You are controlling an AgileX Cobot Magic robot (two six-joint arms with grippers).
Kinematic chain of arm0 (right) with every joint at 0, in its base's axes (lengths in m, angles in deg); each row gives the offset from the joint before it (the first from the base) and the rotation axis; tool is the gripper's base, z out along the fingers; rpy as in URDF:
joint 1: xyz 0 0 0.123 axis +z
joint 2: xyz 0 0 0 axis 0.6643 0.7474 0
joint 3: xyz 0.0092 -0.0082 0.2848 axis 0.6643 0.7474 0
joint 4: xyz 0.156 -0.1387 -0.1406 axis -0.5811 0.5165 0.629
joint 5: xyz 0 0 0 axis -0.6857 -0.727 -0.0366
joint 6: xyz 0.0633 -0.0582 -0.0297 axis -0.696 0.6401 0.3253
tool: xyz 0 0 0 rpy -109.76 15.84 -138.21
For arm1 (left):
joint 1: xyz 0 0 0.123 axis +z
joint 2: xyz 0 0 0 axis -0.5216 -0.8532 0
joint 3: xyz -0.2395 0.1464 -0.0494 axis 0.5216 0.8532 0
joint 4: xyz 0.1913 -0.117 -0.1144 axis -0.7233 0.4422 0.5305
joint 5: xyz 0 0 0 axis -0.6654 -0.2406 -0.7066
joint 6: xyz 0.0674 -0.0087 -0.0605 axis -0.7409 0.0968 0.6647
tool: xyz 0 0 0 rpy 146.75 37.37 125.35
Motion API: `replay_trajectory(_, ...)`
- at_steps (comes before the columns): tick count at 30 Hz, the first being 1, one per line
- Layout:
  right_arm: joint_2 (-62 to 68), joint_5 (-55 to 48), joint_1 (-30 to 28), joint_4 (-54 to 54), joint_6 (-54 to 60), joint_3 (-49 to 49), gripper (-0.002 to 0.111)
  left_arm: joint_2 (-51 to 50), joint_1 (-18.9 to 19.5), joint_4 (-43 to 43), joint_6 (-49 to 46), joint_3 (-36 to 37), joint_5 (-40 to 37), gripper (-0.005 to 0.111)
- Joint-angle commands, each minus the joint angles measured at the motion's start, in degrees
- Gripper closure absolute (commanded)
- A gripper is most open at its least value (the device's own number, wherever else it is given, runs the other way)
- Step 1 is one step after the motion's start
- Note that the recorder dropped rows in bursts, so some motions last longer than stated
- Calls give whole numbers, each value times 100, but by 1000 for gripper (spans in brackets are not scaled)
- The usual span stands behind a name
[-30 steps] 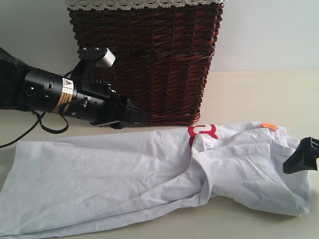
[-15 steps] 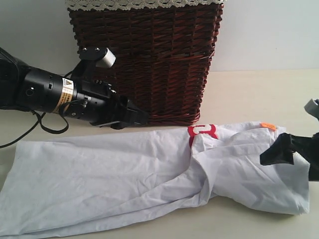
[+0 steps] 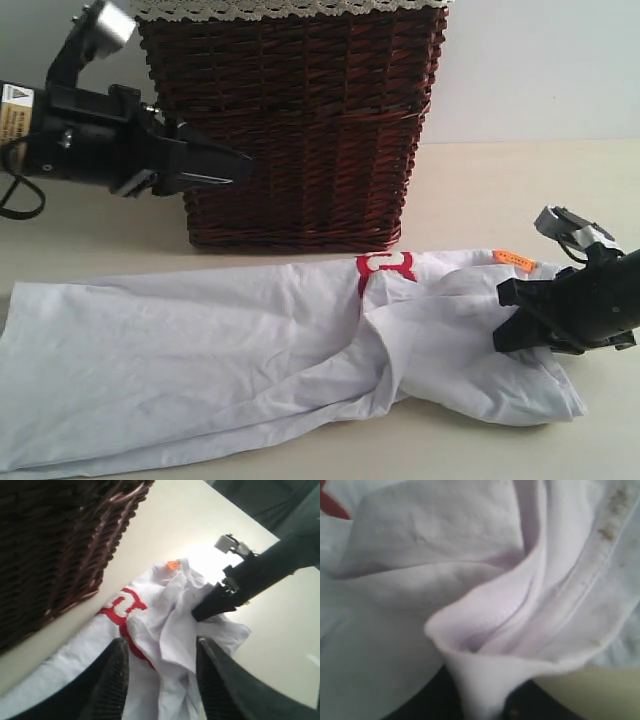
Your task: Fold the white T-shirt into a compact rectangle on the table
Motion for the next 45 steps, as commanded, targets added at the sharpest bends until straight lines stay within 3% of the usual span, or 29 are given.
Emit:
replay_trajectory(1,-40,-925,65,43,615,-167,108,102,245,17,79,571,653,63)
replay_trajectory(6,-874,-1059,89,329,288,-490,108,102,245,17,-499,1261,-41,63)
replay_trajectory(9,-1555,-398,89,1682,-1078,-741,108,102,234,17,-708,1395,-300,63)
replay_trajectory(13,-2002,-408,89,3421,-2400,-1186,108,-62,29,17,-708,1395,-365,63)
replay_trajectory(18,-2213,-781,89,3546,-2818,-1586,108,-216,-216,17,-726,1406,-559,63)
replay_trajectory(22,-2413,-1314,183,2736,-2521,-1912,108,-180,-216,17,-726,1406,-638,63)
replay_trajectory(30,-2239,-1501,1381,2480,-2612,-2525,108,-146,-216,17,-695,1406,-334,63)
replay_trajectory(35,-1947,-1666,2143,4935,-4737,-3027,108,174,-216,17,-695,1406,-233,63)
replay_trajectory(37,-1892,-1796,2368,5471,-5052,-3166,108,327,-216,17,-695,1406,-233,63)
replay_trajectory(45,-1402,-2177,3338,5394,-5133,-3908,108,988,-21,17,-695,1406,-114,63)
